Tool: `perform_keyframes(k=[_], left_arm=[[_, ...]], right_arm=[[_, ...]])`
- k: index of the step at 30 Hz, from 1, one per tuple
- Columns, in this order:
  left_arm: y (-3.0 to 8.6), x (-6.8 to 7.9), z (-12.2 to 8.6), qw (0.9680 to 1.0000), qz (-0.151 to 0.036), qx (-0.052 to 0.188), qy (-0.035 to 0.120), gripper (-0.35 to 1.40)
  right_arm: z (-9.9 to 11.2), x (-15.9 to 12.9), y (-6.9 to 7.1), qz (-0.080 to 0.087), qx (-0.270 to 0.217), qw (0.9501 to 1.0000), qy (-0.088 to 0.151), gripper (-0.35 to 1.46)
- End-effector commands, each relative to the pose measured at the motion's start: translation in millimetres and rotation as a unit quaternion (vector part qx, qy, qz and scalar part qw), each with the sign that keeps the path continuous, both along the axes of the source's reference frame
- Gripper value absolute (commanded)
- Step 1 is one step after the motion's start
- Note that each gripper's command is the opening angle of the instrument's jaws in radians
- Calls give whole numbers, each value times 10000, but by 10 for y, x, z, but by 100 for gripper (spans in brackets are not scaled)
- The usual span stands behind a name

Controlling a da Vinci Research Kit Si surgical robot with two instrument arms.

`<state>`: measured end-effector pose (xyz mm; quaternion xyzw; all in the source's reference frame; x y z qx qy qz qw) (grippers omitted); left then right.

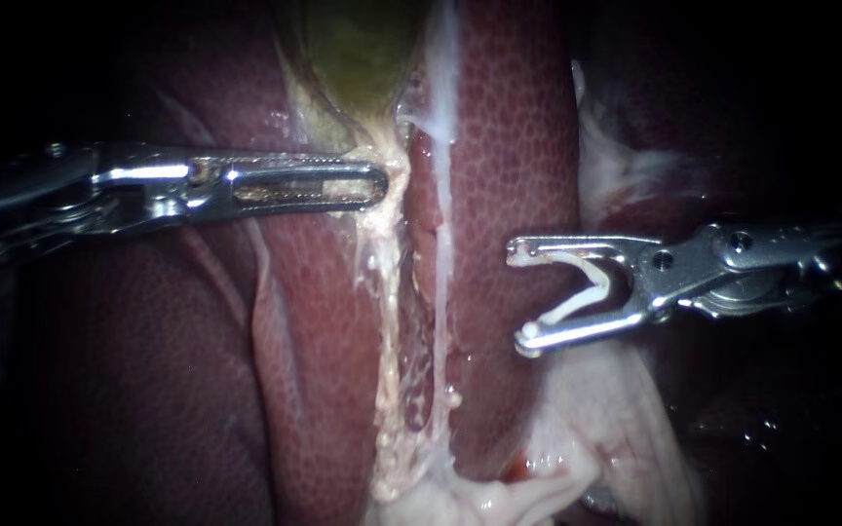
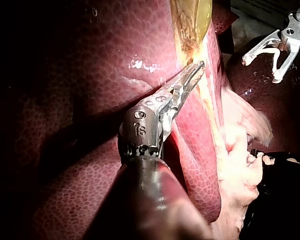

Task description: Clipping first clip left tube

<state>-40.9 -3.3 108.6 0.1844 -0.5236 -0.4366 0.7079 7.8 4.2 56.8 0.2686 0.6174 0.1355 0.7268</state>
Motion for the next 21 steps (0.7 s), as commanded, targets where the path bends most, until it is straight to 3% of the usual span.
perform_keyframes(k=[1,15,21], left_arm=[[0,0,0,10000,-1,0,1,-35],[-4,4,-10,10000,13,6,-9,-35],[1,23,-32,10000,32,56,-34,-35]], right_arm=[[0,0,0,0,0,10000,1,60],[0,0,0,1,0,10000,1,60],[0,0,0,1,0,10000,0,60]])
